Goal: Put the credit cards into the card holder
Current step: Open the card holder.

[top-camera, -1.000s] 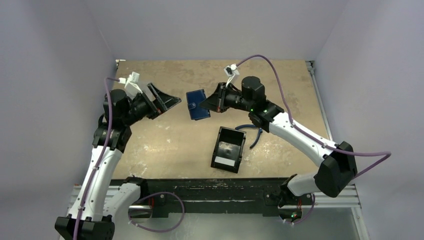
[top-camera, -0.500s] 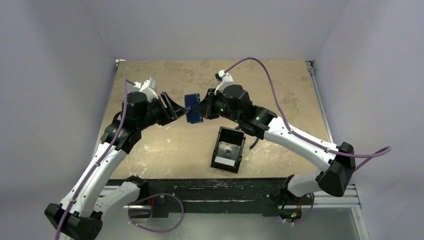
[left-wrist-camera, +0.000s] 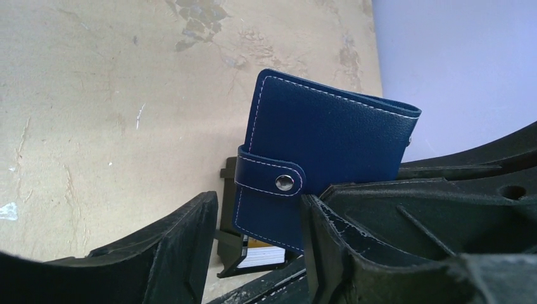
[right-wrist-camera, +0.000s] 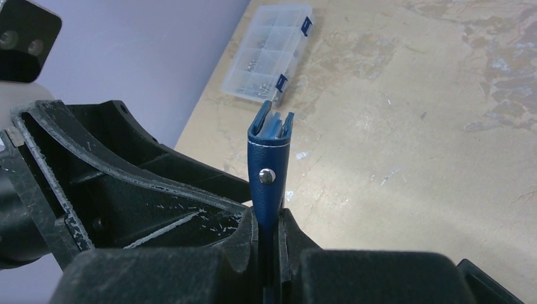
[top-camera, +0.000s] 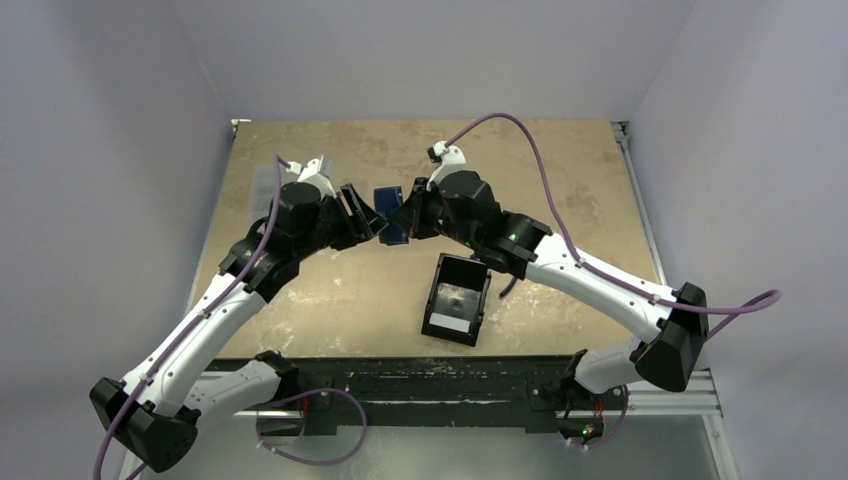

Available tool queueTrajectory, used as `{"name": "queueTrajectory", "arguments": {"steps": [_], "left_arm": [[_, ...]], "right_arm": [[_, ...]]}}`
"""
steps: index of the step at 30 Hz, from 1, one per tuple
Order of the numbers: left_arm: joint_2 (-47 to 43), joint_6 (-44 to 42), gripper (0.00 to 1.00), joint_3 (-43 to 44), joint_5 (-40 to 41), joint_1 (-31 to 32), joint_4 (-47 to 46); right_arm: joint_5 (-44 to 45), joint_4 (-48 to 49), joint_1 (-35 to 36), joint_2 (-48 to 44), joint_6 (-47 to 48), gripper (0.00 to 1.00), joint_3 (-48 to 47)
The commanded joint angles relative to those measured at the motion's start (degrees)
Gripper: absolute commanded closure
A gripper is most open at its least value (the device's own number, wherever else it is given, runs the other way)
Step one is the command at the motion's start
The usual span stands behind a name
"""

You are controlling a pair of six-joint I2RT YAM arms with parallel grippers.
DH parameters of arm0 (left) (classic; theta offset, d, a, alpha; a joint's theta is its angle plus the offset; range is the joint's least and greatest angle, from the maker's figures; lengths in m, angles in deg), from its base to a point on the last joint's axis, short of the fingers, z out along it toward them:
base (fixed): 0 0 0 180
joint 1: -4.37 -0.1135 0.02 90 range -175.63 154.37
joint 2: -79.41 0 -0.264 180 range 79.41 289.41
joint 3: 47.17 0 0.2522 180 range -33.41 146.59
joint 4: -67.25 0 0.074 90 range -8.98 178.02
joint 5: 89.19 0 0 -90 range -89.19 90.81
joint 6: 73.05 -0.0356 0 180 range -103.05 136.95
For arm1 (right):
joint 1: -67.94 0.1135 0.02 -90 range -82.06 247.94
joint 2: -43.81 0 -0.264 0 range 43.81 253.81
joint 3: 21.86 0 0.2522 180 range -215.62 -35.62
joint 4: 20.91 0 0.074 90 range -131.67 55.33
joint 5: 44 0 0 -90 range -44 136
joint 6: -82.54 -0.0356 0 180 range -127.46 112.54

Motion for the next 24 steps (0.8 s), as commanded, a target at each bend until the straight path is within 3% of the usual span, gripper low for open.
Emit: {"name": "queueTrajectory", "arguments": {"steps": [1,5,16,22,24], "left_arm": [[0.8,-1.3,0.45,2.5,2.7,1.2,-2.3],[1.4,-2.4,0.52,3.4,7.8,1.3,0.1],[1.9,-4.4,0.74,4.2,19.5,1.2,6.0],[-1.3,-5.0,0.93,0.8,18.9,1.2,7.2],[-2.6,-5.9,0.92,0.1,14.3,1.2,5.5]], "right_arm": [[-4.0,5.6,0.8,-0.7,-0.2,1.0,-1.9],[-8.1,9.0,0.8,-2.5,-0.9,1.0,0.3],[-6.0,5.0,0.8,-6.8,0.1,1.0,3.2],[-9.5,7.3,-1.6,-9.9,-1.7,1.0,6.9],[-14.4,9.4,-3.3,-9.4,-2.1,1.0,8.2]]}}
